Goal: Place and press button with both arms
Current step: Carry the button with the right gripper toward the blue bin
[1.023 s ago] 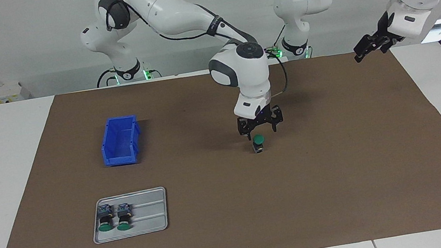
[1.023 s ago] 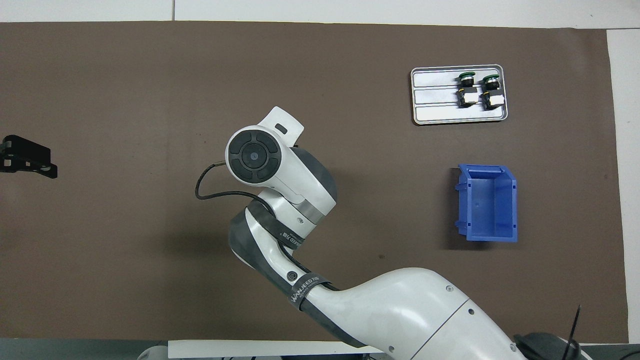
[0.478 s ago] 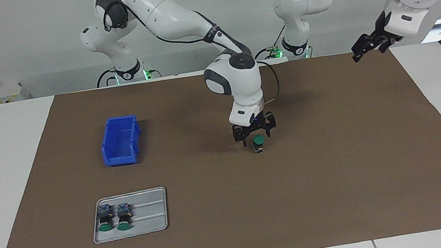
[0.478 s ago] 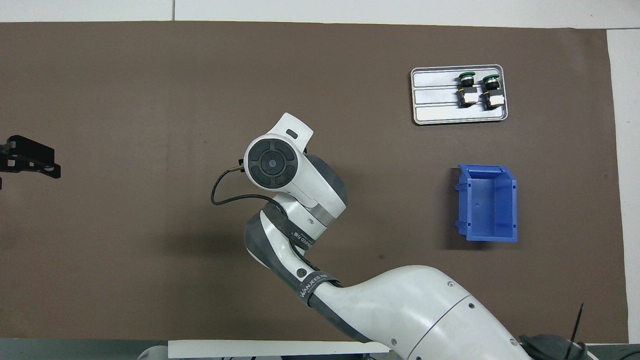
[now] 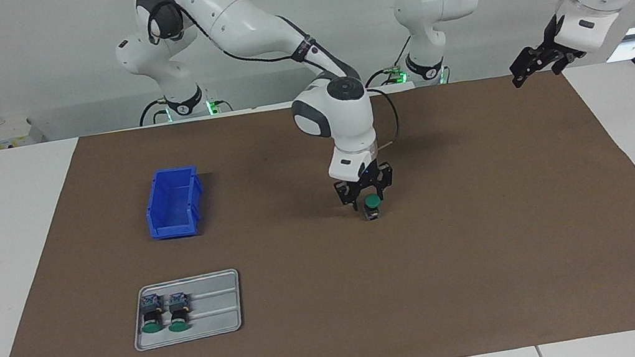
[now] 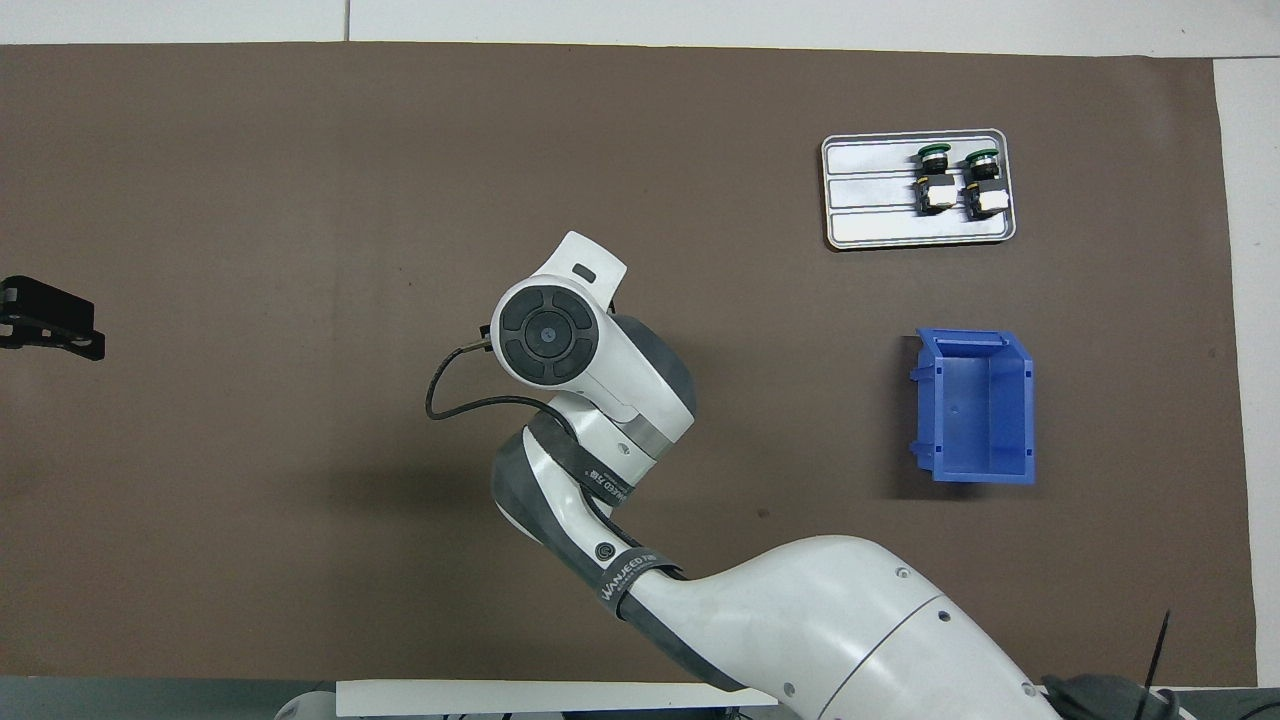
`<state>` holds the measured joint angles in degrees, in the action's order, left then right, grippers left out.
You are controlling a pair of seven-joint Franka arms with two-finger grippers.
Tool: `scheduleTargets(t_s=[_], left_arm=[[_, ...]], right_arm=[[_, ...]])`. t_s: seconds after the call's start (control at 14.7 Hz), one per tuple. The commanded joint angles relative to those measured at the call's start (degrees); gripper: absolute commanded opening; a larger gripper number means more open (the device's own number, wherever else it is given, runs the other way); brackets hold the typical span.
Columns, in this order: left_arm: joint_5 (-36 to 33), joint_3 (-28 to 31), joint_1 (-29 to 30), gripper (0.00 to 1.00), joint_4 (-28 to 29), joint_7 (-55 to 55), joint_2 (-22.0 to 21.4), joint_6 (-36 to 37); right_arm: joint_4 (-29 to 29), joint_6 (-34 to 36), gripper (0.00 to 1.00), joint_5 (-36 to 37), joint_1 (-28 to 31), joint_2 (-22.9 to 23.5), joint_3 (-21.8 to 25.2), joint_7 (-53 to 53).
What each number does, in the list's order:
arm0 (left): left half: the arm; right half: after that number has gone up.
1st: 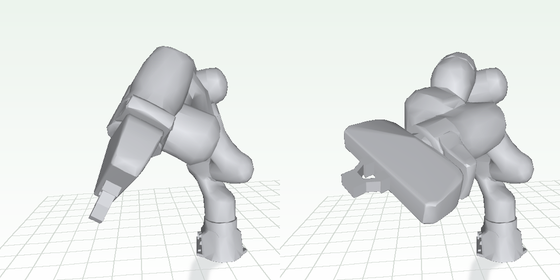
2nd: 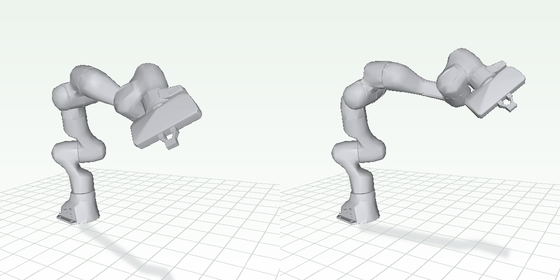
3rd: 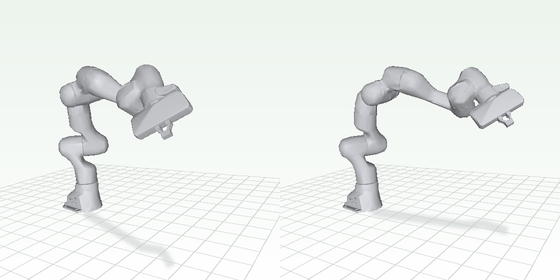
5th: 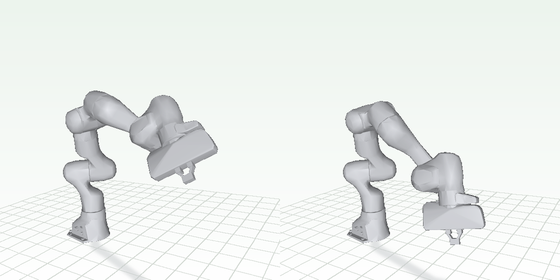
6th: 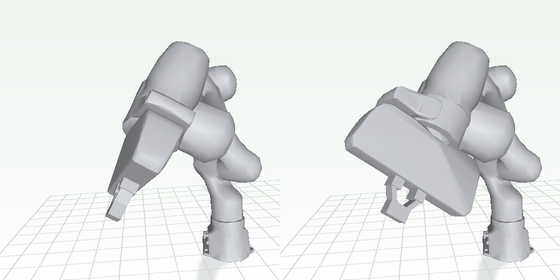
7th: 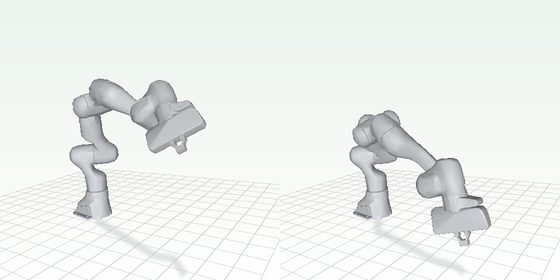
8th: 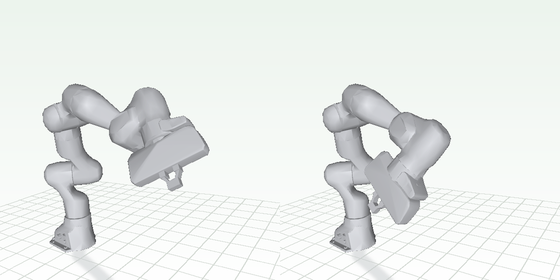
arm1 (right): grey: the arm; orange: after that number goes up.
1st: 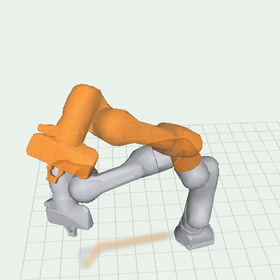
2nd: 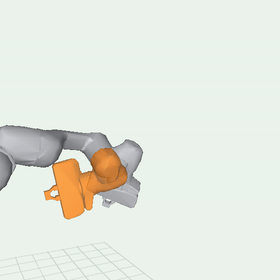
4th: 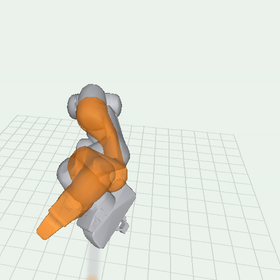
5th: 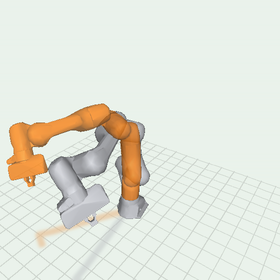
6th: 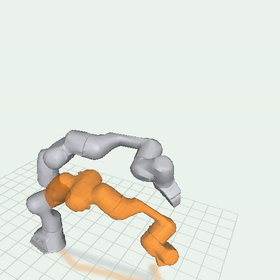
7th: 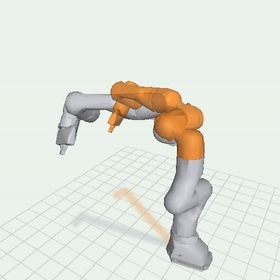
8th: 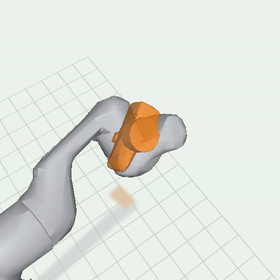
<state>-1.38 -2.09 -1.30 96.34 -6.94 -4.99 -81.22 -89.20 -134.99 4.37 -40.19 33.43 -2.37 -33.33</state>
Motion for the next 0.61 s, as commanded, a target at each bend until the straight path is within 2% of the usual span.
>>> scheduleTargets(t_s=[0.0, 0.2, 0.48, 0.55], left_arm=[[-1.00, -3.18, 3.23, 0.99, -0.10, 1.05, -0.55, -0.08], [-0.91, -3.09, 2.97, 1.00, -0.19, 0.87, -0.37, -0.08], [-0.74, -3.09, 3.76, 1.00, -0.19, 0.96, -0.55, -0.17], [-0.65, -3.00, 3.76, 1.00, -0.19, 1.05, -0.55, -0.17]], right_arm=[[-2.29, -1.06, 0.71, 0.81, 0.46, -1.61, -0.35, 0.81], [-2.29, -1.15, 0.64, 0.81, 0.46, -1.61, -0.35, 0.90], [-1.77, -1.24, 0.40, 0.55, 0.37, -1.61, -0.44, 0.81], [-1.77, -1.24, 0.27, 0.55, 0.29, -1.61, -0.44, 0.81]])
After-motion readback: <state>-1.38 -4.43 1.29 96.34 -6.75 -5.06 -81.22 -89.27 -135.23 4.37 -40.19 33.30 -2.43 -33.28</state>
